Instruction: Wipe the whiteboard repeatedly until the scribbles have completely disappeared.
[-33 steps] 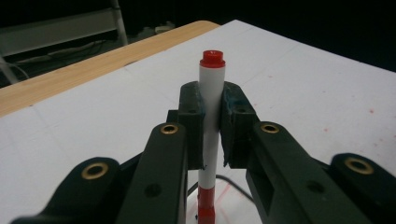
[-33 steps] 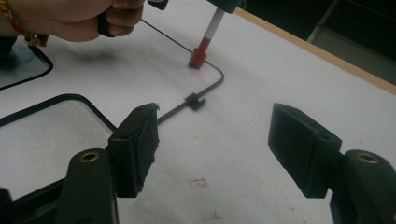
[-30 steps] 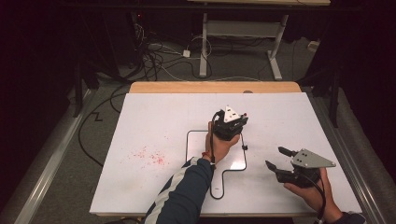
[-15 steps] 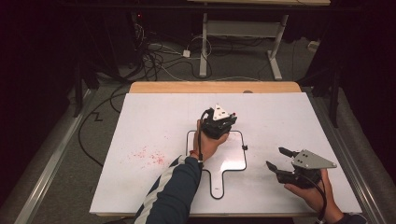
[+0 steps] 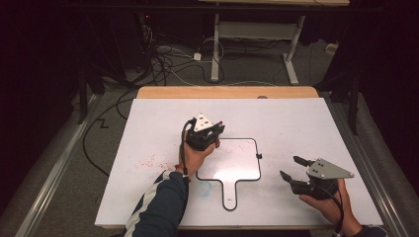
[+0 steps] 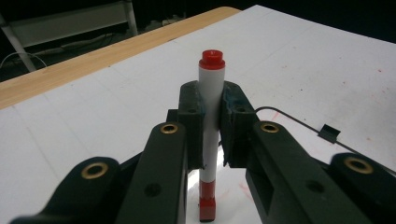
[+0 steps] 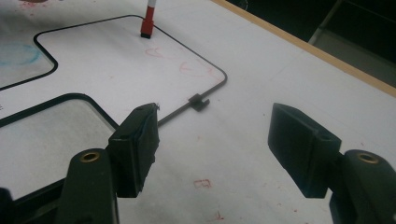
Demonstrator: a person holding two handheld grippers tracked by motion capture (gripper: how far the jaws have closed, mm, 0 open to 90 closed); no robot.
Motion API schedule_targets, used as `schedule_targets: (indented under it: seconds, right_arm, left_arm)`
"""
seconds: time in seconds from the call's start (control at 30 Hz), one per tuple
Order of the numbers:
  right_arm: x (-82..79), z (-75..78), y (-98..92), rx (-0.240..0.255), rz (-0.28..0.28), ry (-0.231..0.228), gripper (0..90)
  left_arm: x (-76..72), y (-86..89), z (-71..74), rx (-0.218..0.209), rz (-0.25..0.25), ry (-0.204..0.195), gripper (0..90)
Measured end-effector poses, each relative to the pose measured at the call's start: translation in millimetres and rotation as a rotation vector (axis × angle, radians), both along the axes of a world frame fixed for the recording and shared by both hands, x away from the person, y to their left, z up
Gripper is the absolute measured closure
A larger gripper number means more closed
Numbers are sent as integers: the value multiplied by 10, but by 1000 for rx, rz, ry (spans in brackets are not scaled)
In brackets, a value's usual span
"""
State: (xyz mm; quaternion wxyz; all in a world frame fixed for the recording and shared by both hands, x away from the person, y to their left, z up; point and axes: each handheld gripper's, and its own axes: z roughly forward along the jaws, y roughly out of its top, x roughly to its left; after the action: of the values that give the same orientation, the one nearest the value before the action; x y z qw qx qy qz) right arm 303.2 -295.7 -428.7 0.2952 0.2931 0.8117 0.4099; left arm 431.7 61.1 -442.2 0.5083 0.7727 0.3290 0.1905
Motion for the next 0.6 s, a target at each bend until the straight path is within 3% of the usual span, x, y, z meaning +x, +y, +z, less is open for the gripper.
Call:
schedule_targets:
  seconds: [0.3, 0.47, 0.6]
  right_arm:
    - [5, -4, 18, -2, 8, 3, 347]
    - [6, -5, 14, 0, 3, 6, 347]
    - [3, 2, 22, 2, 5, 3, 346]
  left_arm:
    - [-85, 274, -43, -43, 33, 7, 788]
    - [-168, 357, -59, -104, 53, 52, 789]
    - [-232, 307, -32, -48, 41, 26, 789]
